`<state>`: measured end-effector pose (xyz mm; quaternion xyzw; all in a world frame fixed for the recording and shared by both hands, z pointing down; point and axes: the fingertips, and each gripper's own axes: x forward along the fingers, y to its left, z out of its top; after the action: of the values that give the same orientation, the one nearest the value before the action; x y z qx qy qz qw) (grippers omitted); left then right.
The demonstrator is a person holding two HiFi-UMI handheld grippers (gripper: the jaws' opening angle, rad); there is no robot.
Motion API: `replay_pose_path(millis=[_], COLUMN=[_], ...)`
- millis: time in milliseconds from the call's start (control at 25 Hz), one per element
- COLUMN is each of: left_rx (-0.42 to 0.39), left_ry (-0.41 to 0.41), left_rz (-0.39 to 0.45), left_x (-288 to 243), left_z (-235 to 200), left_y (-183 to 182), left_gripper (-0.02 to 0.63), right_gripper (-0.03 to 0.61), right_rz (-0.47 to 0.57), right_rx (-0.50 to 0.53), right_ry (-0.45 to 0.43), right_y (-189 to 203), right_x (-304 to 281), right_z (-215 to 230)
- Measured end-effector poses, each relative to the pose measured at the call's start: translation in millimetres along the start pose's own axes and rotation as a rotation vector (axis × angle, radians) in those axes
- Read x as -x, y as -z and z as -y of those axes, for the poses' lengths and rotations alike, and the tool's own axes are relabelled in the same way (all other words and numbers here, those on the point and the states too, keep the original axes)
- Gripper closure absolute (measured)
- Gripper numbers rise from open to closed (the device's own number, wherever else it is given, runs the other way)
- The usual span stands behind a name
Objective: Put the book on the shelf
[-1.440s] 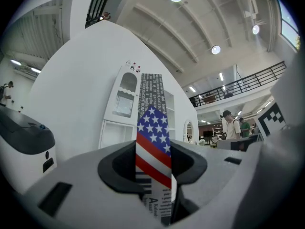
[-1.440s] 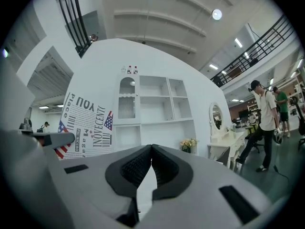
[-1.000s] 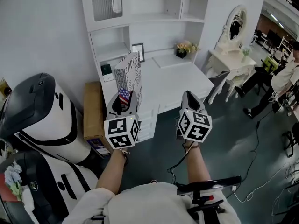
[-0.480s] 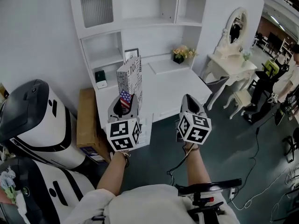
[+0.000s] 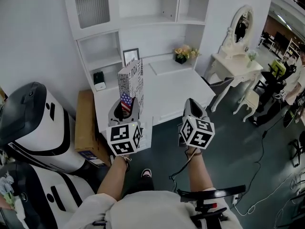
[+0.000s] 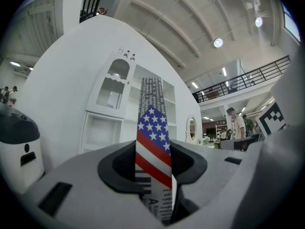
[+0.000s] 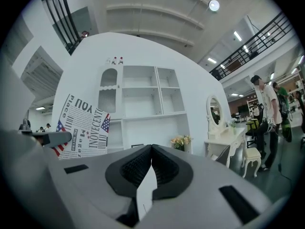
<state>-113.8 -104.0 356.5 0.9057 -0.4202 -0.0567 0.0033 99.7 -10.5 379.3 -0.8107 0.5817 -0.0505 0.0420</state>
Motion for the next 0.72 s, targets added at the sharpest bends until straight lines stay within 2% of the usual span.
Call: replay_pose_path(millis=[320,720], left_rx=[-0.005,0.004], left_ry=[-0.009,-0.025], left_rz=[0.017,0.011], left_x=[-32.5,-112.3], left_z=[-2.6,-12.7], left_y=[2.7,19.4], left_gripper=[0.454,0.454], right_gripper=[0.557,0.557], right_rz=[0.001,-0.010], right_rx=[-0.010,-0.003], right_ry=[0.002,0.000], right_y=[6.5,8.2], right_x=[-30.7,-111.0], right_z=[15.5,42.3])
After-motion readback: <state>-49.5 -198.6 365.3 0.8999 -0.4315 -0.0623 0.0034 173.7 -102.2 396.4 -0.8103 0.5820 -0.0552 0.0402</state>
